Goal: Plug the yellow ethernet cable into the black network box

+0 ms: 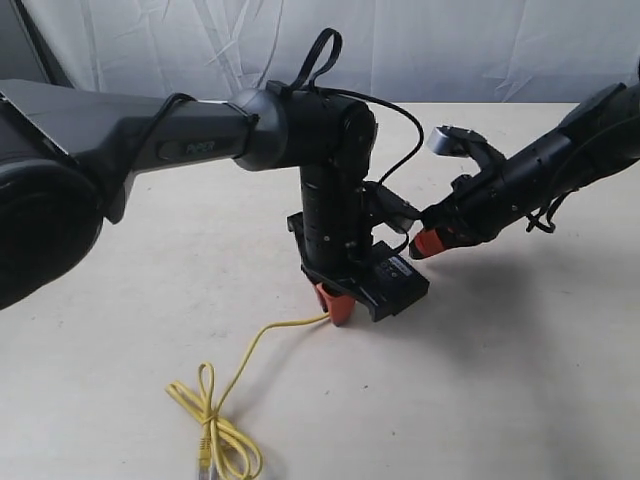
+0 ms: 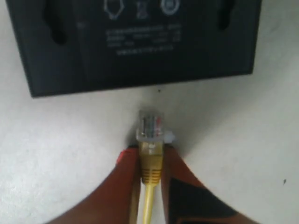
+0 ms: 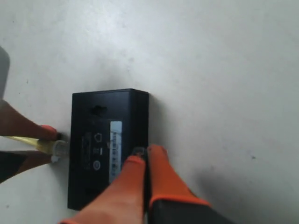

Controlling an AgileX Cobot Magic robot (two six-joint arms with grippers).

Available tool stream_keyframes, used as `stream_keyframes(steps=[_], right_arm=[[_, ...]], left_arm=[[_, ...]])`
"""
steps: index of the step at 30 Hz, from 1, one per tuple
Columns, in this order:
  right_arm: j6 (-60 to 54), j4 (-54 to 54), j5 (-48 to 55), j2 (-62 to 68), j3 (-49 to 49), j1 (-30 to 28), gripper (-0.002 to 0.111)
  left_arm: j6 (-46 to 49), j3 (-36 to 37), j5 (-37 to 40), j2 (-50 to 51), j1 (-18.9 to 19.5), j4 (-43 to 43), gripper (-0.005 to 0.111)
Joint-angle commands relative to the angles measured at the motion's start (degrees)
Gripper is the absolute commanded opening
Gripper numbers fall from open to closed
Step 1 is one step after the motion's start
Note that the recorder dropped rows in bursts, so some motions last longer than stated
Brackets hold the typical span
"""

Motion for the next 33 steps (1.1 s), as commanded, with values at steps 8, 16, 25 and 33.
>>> stream_keyframes(steps=[8, 16, 25, 33], right_arm=[[-0.8, -0.3, 7.4, 2.4, -0.1, -2.7, -0.001], [-1.0, 2.1, 8.5, 3.8, -0.1, -2.4, -0.001], [-1.0, 2.4, 6.3, 3.8, -0.1, -2.4, -0.001], [-1.0, 4.2, 5.7, 3.8, -0.1, -2.4, -0.001]], left_arm=[[-0.6, -0.6, -3.7, 0.3, -0.1, -1.5, 0.000], [-0.6, -0.6, -4.6, 0.3, -0.1, -1.5, 0.000], [4.3, -0.6, -4.3, 0.3, -0.1, -0.9, 0.000], [5.1, -0.6, -7.4, 0.3, -0.1, -2.7, 0.000]])
